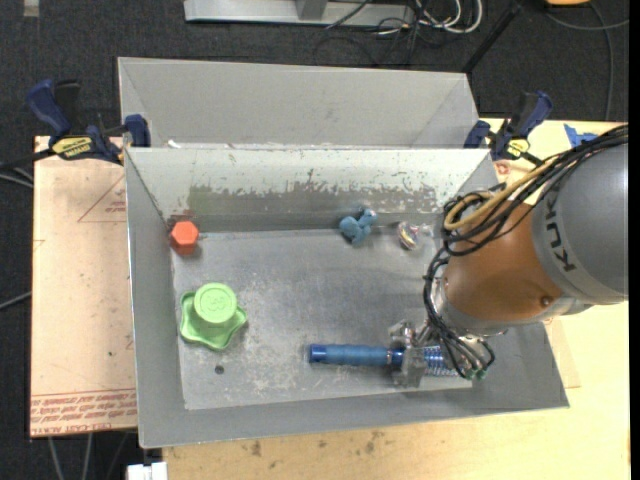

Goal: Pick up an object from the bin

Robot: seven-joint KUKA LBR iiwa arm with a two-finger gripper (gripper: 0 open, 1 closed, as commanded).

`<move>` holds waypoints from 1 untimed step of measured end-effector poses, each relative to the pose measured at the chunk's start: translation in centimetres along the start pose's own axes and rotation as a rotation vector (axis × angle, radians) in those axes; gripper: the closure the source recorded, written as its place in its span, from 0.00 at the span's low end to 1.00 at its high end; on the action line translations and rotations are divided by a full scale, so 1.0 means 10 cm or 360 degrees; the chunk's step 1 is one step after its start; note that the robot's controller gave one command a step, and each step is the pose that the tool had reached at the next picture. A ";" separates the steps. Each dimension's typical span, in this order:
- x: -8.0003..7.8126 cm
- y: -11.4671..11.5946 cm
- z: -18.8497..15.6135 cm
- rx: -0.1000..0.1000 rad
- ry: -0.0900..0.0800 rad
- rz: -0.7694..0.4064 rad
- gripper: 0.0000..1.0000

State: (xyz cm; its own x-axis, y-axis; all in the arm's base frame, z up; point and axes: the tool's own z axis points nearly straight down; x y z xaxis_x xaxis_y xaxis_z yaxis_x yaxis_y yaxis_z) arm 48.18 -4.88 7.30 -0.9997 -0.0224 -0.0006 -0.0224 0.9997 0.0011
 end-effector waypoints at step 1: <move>-0.59 -0.21 -0.22 0.0003 -0.0013 0.0017 1.00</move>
Offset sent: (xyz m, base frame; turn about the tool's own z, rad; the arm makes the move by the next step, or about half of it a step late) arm 0.0561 -0.0197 0.0208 0.0093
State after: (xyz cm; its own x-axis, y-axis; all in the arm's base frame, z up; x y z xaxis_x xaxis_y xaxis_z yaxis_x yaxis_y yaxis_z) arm 54.14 -6.89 9.48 -0.9999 -0.0117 -0.0089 -0.0116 0.9999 -0.0009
